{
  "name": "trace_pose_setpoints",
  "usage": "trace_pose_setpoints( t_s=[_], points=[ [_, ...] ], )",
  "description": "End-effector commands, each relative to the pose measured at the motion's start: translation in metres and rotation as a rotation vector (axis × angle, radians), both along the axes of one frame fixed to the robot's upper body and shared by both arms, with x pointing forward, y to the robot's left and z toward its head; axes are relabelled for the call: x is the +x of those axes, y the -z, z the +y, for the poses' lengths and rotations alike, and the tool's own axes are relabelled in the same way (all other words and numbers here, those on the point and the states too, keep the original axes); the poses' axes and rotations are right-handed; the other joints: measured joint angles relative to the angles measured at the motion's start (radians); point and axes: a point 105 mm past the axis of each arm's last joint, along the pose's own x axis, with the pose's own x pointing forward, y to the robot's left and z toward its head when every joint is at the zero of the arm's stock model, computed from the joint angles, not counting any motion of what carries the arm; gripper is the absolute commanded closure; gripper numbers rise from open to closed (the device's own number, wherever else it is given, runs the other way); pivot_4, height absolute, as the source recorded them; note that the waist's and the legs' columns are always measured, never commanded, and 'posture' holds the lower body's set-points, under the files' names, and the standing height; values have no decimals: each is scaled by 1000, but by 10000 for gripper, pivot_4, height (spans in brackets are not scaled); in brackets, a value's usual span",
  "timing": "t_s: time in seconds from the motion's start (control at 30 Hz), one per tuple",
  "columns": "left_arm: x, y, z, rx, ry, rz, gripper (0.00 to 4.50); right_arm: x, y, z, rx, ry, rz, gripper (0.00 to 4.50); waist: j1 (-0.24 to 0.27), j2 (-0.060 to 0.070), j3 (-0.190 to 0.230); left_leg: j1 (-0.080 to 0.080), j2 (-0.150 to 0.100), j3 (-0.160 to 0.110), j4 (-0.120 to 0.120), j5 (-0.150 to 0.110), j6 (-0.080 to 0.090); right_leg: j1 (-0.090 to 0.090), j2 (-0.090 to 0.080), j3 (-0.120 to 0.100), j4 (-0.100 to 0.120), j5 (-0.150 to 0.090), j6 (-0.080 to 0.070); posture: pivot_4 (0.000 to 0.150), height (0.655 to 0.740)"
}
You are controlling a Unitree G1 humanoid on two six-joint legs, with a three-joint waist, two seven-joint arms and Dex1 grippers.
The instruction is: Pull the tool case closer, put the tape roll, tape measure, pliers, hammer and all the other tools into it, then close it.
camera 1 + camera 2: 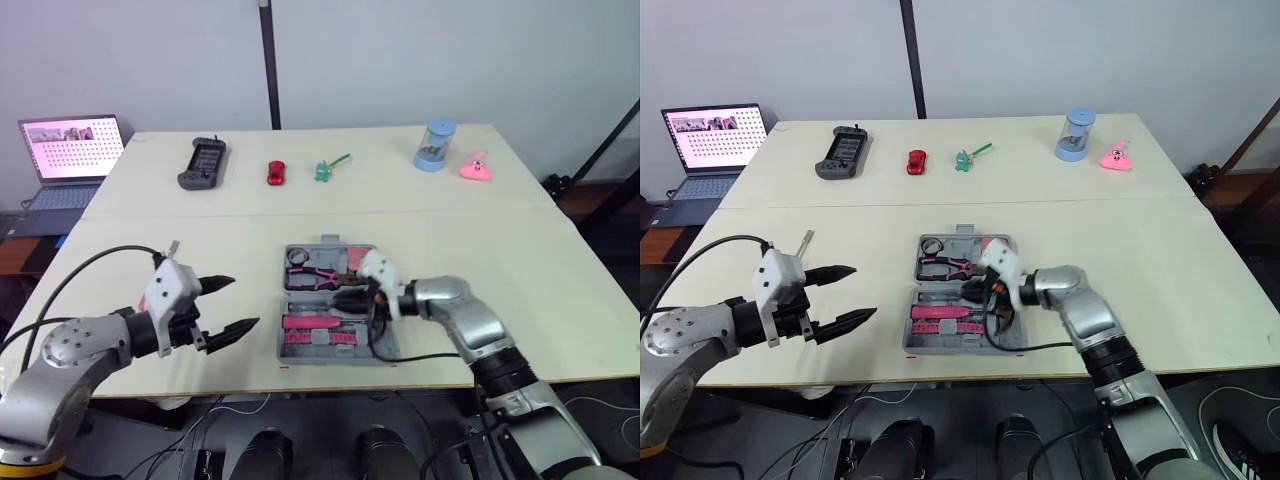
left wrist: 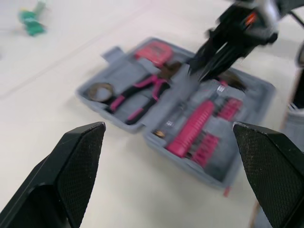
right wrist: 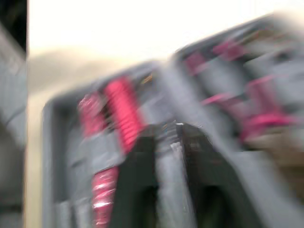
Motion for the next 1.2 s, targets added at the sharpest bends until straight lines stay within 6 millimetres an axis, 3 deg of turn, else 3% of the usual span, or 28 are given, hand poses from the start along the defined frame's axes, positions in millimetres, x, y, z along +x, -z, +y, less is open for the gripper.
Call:
trace_pose_setpoints(
  t_s=[0.03,0.13,0.3,0.53,0.7,0.9,1.03,1.2],
  points=[
    [10,-3,34,-9,-183,-95,0,9,-20,-37,72,121,-91,16951,1,0,0,0,0,0,0,0,0,0,0,0,0,0,0,1500,6753],
    [10,9,78,-12,-397,-145,0,5,-17,-90,75,254,-112,535,3,0,0,0,0,1,0,0,0,0,-1,0,0,0,0,1500,6753],
    [-18,41,130,-16,-615,-110,0,-15,-5,-150,72,403,-98,151,-1,0,0,0,0,2,0,-1,1,0,-1,0,-1,0,0,1500,6753],
    [-61,68,187,-60,-861,-45,0,-34,8,-199,120,586,-64,151,3,-1,0,0,1,2,0,-1,2,1,-2,0,-1,0,0,1500,6753],
    [-82,70,213,-73,-934,-27,0,-35,13,-195,170,606,-46,151,3,-1,0,0,1,2,0,-1,2,1,-2,0,-2,-2,-3,1500,6753],
    [-81,68,211,-57,-925,-43,0,-26,7,-184,183,569,-50,151,3,0,0,0,0,2,0,-1,2,1,-3,0,-2,-2,-4,1500,6753],
    [-76,59,205,-71,-940,-79,0,-19,-12,-142,191,388,-15,151,-1,0,0,0,1,2,0,-1,2,1,-3,1,-2,-2,-4,1500,6753],
    [-68,58,177,-98,-876,-60,0,-23,-45,-74,158,78,28,151,1,0,0,-1,2,2,0,-2,2,0,-3,1,-3,-1,-2,1500,6753]
  ],
)
